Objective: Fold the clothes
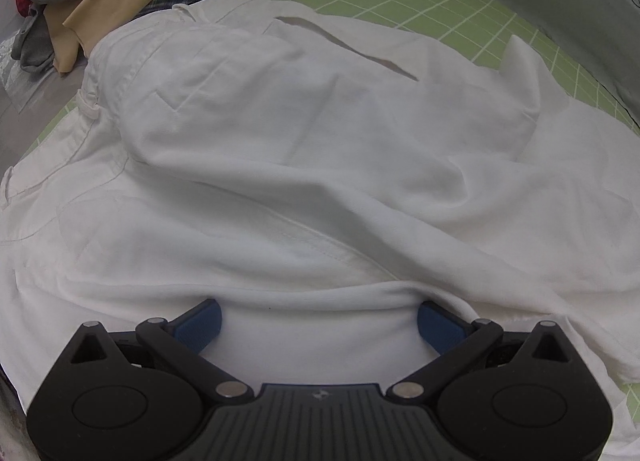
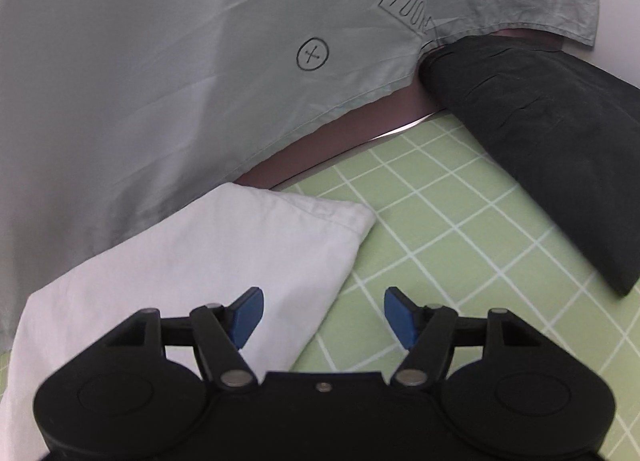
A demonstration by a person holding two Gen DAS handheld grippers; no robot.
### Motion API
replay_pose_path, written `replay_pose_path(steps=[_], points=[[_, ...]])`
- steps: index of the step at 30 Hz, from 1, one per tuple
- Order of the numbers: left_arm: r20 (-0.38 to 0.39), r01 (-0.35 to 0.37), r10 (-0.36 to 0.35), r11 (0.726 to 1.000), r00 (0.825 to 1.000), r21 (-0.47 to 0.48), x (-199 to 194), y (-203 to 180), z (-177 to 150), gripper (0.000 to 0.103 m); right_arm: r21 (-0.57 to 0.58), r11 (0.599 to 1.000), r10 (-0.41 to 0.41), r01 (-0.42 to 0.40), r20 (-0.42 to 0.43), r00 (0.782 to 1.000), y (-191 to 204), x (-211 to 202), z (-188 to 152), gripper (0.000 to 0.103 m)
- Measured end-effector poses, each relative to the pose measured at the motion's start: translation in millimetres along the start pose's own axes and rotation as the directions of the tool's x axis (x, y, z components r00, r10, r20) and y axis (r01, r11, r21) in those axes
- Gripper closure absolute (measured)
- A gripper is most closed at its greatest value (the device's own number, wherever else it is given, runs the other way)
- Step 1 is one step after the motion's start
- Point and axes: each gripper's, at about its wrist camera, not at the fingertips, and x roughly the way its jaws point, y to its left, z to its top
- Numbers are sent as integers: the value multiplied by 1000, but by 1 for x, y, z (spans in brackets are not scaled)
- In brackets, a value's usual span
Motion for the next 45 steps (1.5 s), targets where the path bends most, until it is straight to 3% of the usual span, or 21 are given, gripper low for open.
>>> replay_pose_path(steps=[1, 3, 5, 7, 11, 16, 20, 24, 26, 27, 29, 31, 35, 39, 45], points=[[2, -1, 1, 1000, 1000, -2, 0, 0, 0, 0, -28, 999, -15, 15, 5, 1000, 4, 2, -1, 40], [9, -2, 2, 1000, 1000, -5, -1, -2, -1, 0, -85, 995, -43, 44, 14, 999, 12, 5, -4, 53], [18, -3, 4, 1000, 1000, -9, -2, -3, -2, 0, -152, 987, -54, 53, 2, 999, 17, 4, -5, 100], [30, -5, 5, 1000, 1000, -13, -4, -5, -4, 0, -201, 978, -63, 63, 7, 998, 17, -3, -6, 102], [50, -9, 10, 1000, 999, -17, -6, -9, -7, 0, -174, 980, -84, 94, 61, 995, -3, -47, -12, 103], [62, -8, 9, 1000, 998, -15, -8, -7, -8, 0, -135, 973, -169, 185, 120, 978, -42, -129, -42, 103], [58, -7, 8, 1000, 998, -14, -10, -3, -8, 0, -127, 958, -252, 257, 57, 966, -77, -178, -87, 103], [48, -7, 7, 1000, 999, -12, -9, 1, -7, 0, -111, 970, -223, 219, -24, 975, -103, -199, -118, 103], [45, -7, 7, 1000, 999, -13, -11, 3, -9, 0, -106, 970, -223, 221, -10, 975, -104, -205, -119, 99], [44, -7, 7, 1000, 999, -13, -11, 4, -9, 0, -103, 969, -225, 224, -1, 974, -104, -207, -117, 91], [44, -6, 7, 1000, 999, -13, -11, 4, -8, 0, -92, 969, -225, 228, 41, 973, -100, -206, -108, 59], [45, -7, 7, 1000, 999, -14, -13, 4, -10, 0, -90, 974, -202, 207, 65, 977, -93, -199, -96, 53], [49, -7, 8, 1000, 999, -16, -8, 2, -5, 0, -154, 983, -91, 99, 61, 994, -67, -167, -72, 31], [54, -7, 8, 1000, 999, -18, -7, 2, -5, 0, -320, 947, -16, 25, 30, 999, -33, -122, -52, 23], [61, -11, 13, 999, 998, -34, -8, 3, -5, 0, -374, 922, 78, -105, -85, 993, -14, -69, -25, 22]])
